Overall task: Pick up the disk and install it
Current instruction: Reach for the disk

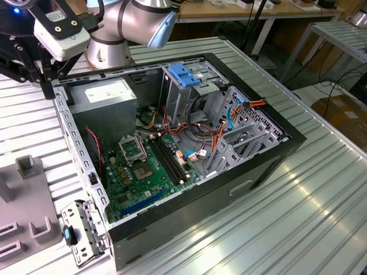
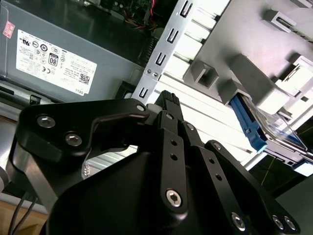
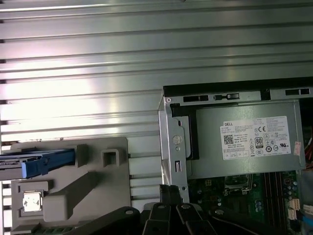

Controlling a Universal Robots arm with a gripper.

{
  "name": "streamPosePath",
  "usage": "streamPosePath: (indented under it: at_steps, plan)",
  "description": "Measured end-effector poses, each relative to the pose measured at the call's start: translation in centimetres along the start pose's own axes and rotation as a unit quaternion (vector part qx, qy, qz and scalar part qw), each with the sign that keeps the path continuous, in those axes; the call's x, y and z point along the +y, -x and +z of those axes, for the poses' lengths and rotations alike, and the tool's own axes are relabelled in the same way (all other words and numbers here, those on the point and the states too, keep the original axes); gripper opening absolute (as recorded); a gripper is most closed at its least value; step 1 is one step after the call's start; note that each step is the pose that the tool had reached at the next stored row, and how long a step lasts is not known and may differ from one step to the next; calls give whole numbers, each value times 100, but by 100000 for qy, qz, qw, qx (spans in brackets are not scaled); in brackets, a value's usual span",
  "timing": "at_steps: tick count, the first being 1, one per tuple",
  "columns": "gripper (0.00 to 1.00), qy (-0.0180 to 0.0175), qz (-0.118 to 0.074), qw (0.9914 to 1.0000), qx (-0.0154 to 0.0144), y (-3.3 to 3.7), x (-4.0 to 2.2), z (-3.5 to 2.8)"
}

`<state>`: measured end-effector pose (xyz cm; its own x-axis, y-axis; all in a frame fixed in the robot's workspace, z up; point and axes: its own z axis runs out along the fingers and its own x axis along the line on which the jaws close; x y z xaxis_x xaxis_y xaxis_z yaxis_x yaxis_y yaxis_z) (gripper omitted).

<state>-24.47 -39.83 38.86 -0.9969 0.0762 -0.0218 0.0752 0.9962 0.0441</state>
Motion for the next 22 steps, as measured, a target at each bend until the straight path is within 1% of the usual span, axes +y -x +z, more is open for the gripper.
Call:
streamPosePath:
  at_steps: [2,4,19,22]
  plan:
    - [11,3,0,100000,-3,-24,-2,0]
    - [11,1,0,100000,-3,-70,-5,0]
    - [11,1,-2,100000,-3,-272,-21,-1]
    - [11,-1,-2,100000,1,-329,-25,-2]
